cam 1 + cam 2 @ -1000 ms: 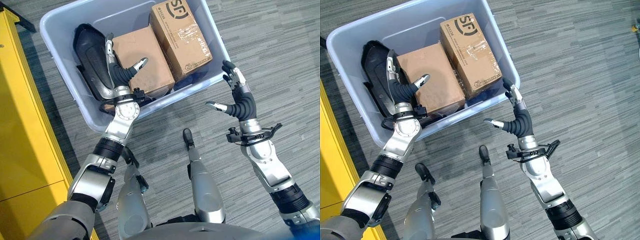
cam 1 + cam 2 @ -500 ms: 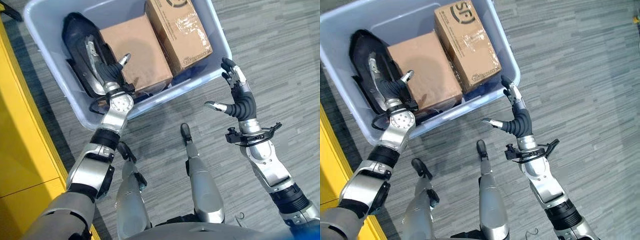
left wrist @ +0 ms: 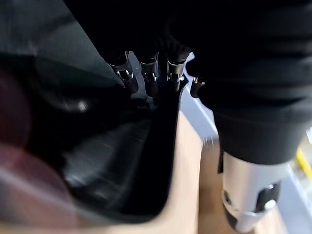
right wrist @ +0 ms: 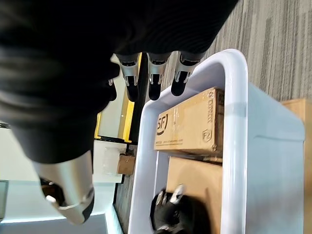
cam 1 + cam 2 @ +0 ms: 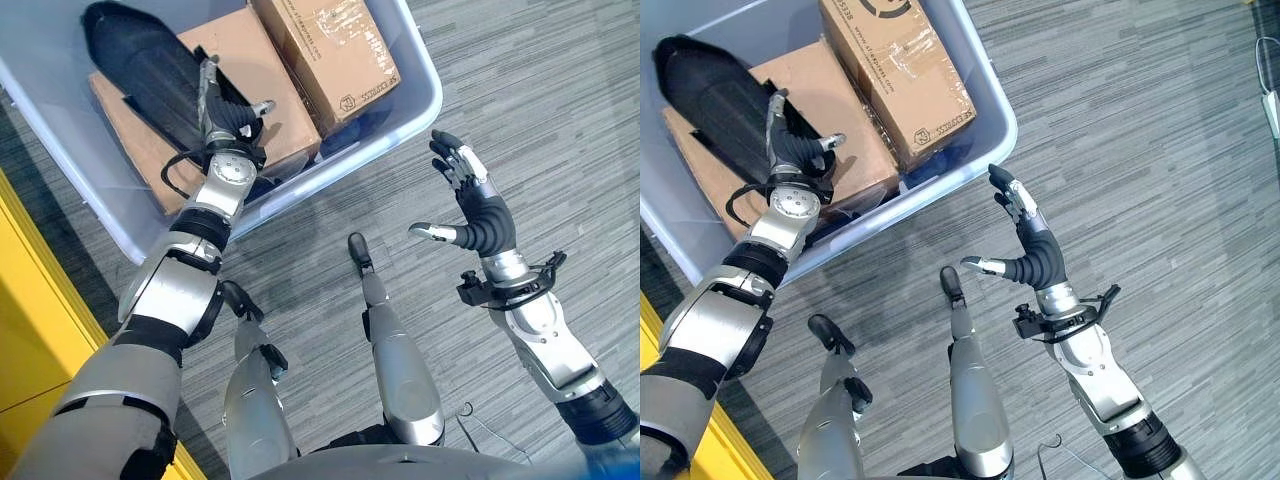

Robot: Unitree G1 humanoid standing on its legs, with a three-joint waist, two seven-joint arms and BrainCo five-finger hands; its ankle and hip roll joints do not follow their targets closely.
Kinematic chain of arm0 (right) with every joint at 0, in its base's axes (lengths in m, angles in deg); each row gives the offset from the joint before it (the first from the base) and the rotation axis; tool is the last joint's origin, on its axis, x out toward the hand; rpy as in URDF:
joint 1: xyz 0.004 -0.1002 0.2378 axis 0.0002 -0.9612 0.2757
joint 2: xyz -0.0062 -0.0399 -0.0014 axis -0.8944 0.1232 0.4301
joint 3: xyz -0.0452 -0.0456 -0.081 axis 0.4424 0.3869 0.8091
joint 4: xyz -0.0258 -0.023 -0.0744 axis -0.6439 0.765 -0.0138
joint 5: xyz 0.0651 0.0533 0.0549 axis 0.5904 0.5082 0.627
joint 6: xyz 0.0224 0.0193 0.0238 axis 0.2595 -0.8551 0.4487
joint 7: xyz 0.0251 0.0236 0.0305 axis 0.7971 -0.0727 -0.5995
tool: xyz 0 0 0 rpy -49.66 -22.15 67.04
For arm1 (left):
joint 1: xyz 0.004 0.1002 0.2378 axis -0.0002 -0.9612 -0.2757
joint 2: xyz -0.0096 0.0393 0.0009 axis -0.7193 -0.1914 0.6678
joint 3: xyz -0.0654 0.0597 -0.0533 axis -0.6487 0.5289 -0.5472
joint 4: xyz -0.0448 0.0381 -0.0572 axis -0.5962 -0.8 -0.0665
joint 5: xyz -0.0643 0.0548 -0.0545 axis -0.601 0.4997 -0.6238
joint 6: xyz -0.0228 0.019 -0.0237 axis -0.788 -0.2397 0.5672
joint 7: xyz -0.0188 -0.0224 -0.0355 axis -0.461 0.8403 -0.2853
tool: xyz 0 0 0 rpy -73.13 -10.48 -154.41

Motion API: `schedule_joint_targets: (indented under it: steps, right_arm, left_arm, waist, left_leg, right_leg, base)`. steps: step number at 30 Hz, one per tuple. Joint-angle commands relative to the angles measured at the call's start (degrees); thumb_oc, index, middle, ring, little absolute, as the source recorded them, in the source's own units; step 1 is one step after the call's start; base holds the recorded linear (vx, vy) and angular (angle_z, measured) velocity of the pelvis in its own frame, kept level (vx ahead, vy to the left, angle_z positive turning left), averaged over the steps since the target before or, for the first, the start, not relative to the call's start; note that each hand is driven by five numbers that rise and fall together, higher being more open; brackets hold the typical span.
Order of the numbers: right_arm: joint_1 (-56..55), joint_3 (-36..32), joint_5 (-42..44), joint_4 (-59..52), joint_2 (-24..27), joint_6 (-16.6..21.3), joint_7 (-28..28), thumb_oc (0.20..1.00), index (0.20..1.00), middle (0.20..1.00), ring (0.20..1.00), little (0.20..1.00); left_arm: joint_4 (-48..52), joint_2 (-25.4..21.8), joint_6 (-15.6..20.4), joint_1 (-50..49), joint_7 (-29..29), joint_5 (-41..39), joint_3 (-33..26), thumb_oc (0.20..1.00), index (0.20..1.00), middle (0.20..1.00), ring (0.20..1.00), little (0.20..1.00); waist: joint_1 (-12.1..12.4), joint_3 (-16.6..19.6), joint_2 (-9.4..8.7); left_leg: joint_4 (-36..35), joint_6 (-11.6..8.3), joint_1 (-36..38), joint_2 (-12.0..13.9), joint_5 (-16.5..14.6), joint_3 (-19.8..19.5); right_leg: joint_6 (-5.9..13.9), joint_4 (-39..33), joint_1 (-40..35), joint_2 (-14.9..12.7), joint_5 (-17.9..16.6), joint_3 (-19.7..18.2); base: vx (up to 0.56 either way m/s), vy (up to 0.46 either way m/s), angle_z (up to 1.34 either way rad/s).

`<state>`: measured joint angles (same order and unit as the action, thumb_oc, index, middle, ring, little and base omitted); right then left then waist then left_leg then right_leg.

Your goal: Move parts from the plastic box to the shelf.

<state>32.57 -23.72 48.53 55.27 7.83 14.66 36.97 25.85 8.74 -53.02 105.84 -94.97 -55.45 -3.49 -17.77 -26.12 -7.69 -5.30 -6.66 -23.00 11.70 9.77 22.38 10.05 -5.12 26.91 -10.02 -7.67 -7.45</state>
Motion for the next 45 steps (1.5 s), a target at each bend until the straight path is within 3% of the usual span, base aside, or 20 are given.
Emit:
schedule_joint_targets:
  steps: [1,2,6,10,14,21,23,25,26,29,32,34,35,39,45]
  right_arm:
    - [-0.44,-6.25,0.56,-1.92,0.21,3.53,-0.99,1.000,1.000,1.000,1.000,1.000]
    - [-0.33,-6.33,0.40,-1.83,0.28,3.54,-1.08,1.000,1.000,1.000,1.000,1.000]
    - [-0.27,-7.27,-0.55,-1.29,0.52,3.27,-1.33,1.000,1.000,1.000,1.000,1.000]
    - [-0.76,-8.21,-0.94,-1.36,0.53,3.20,-1.35,1.000,1.000,1.000,1.000,1.000]
    - [-1.60,-9.82,-1.32,-1.16,0.93,3.48,-1.60,1.000,1.000,1.000,1.000,1.000]
    - [-3.87,-12.80,-2.69,-1.60,1.25,4.43,-1.01,1.000,1.000,1.000,1.000,1.000]
    - [-5.03,-14.07,-3.30,-1.84,1.75,4.74,-0.78,1.000,1.000,1.000,1.000,1.000]
    - [-5.05,-14.24,-3.21,-1.83,1.76,4.66,-0.80,1.000,1.000,1.000,1.000,1.000]
    - [-5.30,-14.71,-3.27,-1.88,2.14,4.58,-0.84,1.000,1.000,1.000,1.000,1.000]
    - [-5.38,-15.10,-3.32,-2.08,2.37,4.38,-0.92,1.000,1.000,1.000,1.000,1.000]
    - [-4.95,-14.94,-3.36,-2.35,1.88,4.11,-0.34,1.000,1.000,1.000,1.000,1.000]
    - [-4.80,-14.99,-3.66,-2.38,1.90,4.01,0.00,1.000,1.000,1.000,1.000,1.000]
    - [-3.85,-14.18,-4.13,-2.16,1.59,3.71,0.81,1.000,1.000,1.000,1.000,1.000]
    - [-1.97,-11.90,-5.53,-1.36,0.29,2.93,3.57,1.000,1.000,1.000,1.000,1.000]
    - [-0.16,-9.50,-6.59,-0.61,0.03,1.86,6.06,1.000,1.000,1.000,1.000,1.000]
  left_arm:
    - [1.07,1.27,0.50,-2.20,3.11,10.09,-1.08,1.000,1.000,1.000,1.000,1.000]
    - [1.98,1.46,0.50,-4.02,4.18,13.77,0.91,1.000,1.000,1.000,1.000,1.000]
    - [6.26,1.33,0.78,-9.13,7.47,21.58,4.93,1.000,1.000,1.000,1.000,1.000]
    - [10.50,-0.04,1.47,-12.15,9.14,24.64,6.56,1.000,1.000,1.000,1.000,1.000]
    - [16.87,-5.32,3.03,-15.50,10.83,29.60,7.90,1.000,1.000,1.000,1.000,1.000]
    - [33.54,-15.86,4.57,-24.42,5.95,30.49,-2.86,1.000,1.000,1.000,1.000,1.000]
    - [46.50,-20.36,5.86,-33.99,3.36,30.82,-13.89,1.000,1.000,1.000,1.000,1.000]
    - [48.50,-20.83,5.90,-36.02,2.75,30.88,-16.23,1.000,1.000,1.000,1.000,1.000]
    - [53.17,-20.89,6.62,-39.10,1.50,30.89,-20.19,1.000,1.000,1.000,1.000,1.000]
    - [57.69,-18.63,7.08,-42.27,-0.06,29.96,-24.32,1.000,1.000,1.000,1.000,1.000]
    - [60.98,-12.00,8.36,-43.84,-1.81,24.88,-26.64,1.000,1.000,1.000,1.000,1.000]
    - [60.84,-10.37,8.24,-43.83,-2.26,23.85,-26.66,1.000,1.000,1.000,1.000,1.000]
    - [59.60,-6.22,8.52,-42.67,-3.57,20.15,-25.87,1.000,1.000,1.000,1.000,1.000]
    - [55.35,2.10,8.53,-39.02,-7.01,9.66,-23.75,1.000,1.000,1.000,1.000,1.000]
    - [49.02,6.76,8.07,-33.34,-9.08,2.22,-21.08,1.000,1.000,1.000,1.000,1.000]
  waist:
    - [1.08,0.37,0.70]
    - [1.51,-0.10,0.93]
    - [2.65,-0.34,2.00]
    - [3.27,-0.54,2.45]
    - [4.13,-0.79,2.98]
    - [5.99,-0.92,3.96]
    - [6.88,-0.57,4.37]
    - [7.03,-0.43,4.47]
    - [7.45,-0.26,4.54]
    - [7.92,-0.13,4.48]
    - [8.19,-0.08,4.12]
    - [8.20,-0.14,4.08]
    - [8.10,-0.19,3.70]
    - [7.84,-0.59,2.93]
    - [7.33,-0.92,2.17]
  left_leg:
    - [2.24,-3.15,0.52,3.09,0.00,-4.94]
    - [2.43,-2.58,-0.21,3.16,1.31,-4.61]
    - [1.92,-2.38,-0.06,2.79,1.24,-4.97]
    - [1.69,-2.30,0.12,2.69,1.13,-5.16]
    - [1.34,-2.22,0.52,2.42,0.94,-5.23]
    - [1.19,-2.20,0.78,2.13,0.61,-5.51]
    - [1.11,-2.24,0.93,1.91,0.36,-5.77]
    - [1.07,-2.21,0.95,1.92,0.30,-5.90]
    - [0.99,-2.17,1.09,1.83,0.15,-5.99]
    - [0.95,-2.10,1.21,1.66,-0.03,-6.11]
    - [0.97,-1.90,1.28,1.48,-0.20,-6.26]
    - [0.99,-1.84,1.29,1.47,-0.23,-6.30]
    - [0.98,-1.75,1.29,1.52,-0.25,-6.31]
    - [1.04,-1.53,1.17,1.60,-0.12,-6.47]
    - [1.05,-1.41,1.08,1.77,0.13,-6.50]
  right_leg:
    - [1.95,3.47,-0.77,-1.22,-0.11,1.69]
    - [1.75,3.59,-0.29,-1.20,-1.06,1.79]
    - [1.71,3.46,-0.73,-1.48,-0.69,2.35]
    - [1.71,3.35,-1.05,-1.72,-0.51,2.51]
    - [1.91,3.08,-1.44,-1.97,-0.40,2.70]
    - [1.94,2.92,-1.83,-2.30,-0.06,3.08]
    - [1.89,2.90,-2.07,-2.47,0.24,3.39]
    - [1.88,2.86,-2.13,-2.53,0.28,3.42]
    - [1.86,2.78,-2.25,-2.60,0.35,3.42]
    - [1.83,2.65,-2.44,-2.77,0.41,3.55]
    - [1.72,2.69,-2.49,-2.76,0.38,3.58]
    - [1.68,2.72,-2.50,-2.73,0.40,3.59]
    - [1.56,2.75,-2.50,-2.73,0.34,3.63]
    - [1.36,2.87,-2.40,-2.53,0.22,3.63]
    - [1.06,3.02,-2.11,-2.05,0.16,3.28]
  base:
    - [-0.07,-0.034,0.01]
    - [-0.07,-0.031,0.02]
    - [0.00,-0.005,0.05]
    - [0.01,0.002,0.03]
    - [0.00,0.000,0.00]
    - [0.00,0.000,0.00]
    - [0.02,0.036,0.03]
    - [0.00,0.000,0.00]
    - [0.00,0.000,0.00]
    - [0.01,0.017,0.04]
    - [0.00,0.000,0.00]
    - [0.00,0.000,0.00]
    - [0.00,0.000,0.00]
    - [0.00,-0.005,0.01]
    - [0.00,0.000,0.00]
